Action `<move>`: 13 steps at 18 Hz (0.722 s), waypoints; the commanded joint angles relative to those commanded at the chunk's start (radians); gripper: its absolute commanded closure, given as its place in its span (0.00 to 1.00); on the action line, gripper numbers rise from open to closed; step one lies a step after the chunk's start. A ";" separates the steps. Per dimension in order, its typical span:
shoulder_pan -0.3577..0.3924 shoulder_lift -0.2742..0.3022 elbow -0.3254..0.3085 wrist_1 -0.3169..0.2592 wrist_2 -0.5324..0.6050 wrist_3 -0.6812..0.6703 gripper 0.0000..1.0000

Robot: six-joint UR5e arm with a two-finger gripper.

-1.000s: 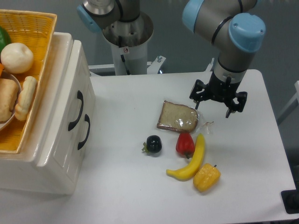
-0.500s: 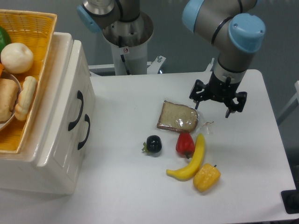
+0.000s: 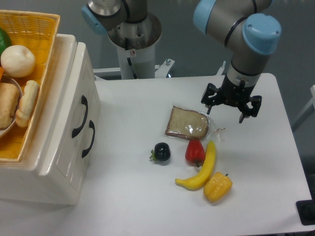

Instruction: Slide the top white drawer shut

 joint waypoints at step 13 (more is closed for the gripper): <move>0.029 0.005 0.000 -0.002 0.052 -0.003 0.00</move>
